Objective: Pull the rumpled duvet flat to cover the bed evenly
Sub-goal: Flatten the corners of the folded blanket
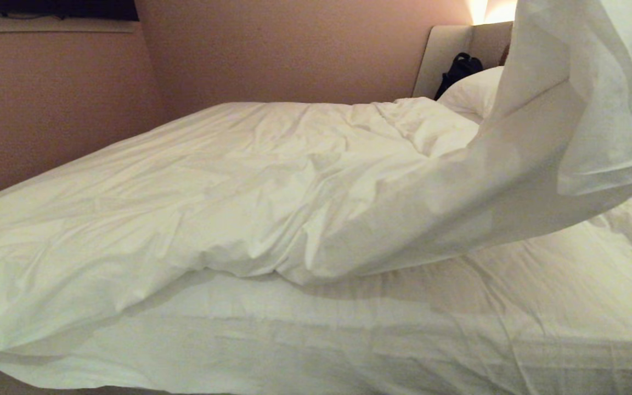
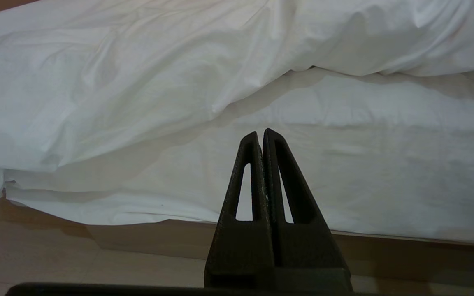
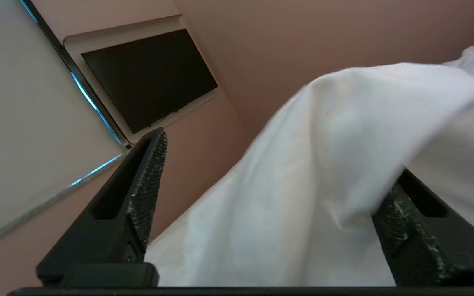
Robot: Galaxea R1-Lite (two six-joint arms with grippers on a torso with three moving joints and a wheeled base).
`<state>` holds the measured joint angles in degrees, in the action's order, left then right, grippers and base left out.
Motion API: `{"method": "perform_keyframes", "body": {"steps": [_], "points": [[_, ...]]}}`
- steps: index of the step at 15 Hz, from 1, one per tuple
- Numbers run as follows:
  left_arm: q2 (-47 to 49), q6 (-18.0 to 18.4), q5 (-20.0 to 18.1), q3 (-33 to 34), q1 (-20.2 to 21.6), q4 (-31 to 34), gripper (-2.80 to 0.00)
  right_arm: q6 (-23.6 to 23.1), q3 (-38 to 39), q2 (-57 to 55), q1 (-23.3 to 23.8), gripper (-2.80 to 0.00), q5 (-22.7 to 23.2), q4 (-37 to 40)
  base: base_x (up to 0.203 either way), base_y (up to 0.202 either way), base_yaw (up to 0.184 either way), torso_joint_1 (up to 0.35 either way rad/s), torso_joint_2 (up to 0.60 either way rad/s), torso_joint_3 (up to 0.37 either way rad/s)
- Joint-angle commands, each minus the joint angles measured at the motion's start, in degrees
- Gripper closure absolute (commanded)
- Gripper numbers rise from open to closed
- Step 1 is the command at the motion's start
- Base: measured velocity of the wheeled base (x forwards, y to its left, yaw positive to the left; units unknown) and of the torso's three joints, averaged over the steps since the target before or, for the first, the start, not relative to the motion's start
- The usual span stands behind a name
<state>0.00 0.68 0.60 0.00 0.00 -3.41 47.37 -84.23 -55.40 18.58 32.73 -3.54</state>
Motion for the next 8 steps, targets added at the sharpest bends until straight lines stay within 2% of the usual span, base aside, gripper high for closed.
{"method": "perform_keyframes", "body": {"steps": [1, 4, 6, 8], "points": [[0.0, 0.0, 0.0, 0.0, 0.0, 0.0, 0.0, 0.3, -5.2, -3.5, 0.0, -2.8, 0.0, 13.3, 0.0, 0.0, 0.0, 0.0, 0.0, 0.0], [0.0, 0.0, 0.0, 0.0, 0.0, 0.0, 0.0, 0.0, -19.8, -11.8, 0.3, -2.8, -0.8, 32.7, 0.0, 0.0, 0.0, 0.0, 0.0, 0.0], [0.0, 0.0, 0.0, 0.0, 0.0, -0.1, 0.0, -1.8, -26.6, -18.7, 0.6, -2.8, -4.2, 44.7, 0.0, 0.0, 0.0, 0.0, 0.0, 0.0], [0.0, 0.0, 0.0, 0.0, 0.0, -0.1, 0.0, -4.2, -27.3, -20.7, 0.6, -2.8, -7.3, 46.3, 0.0, 0.0, 0.0, 0.0, 0.0, 0.0]]}}
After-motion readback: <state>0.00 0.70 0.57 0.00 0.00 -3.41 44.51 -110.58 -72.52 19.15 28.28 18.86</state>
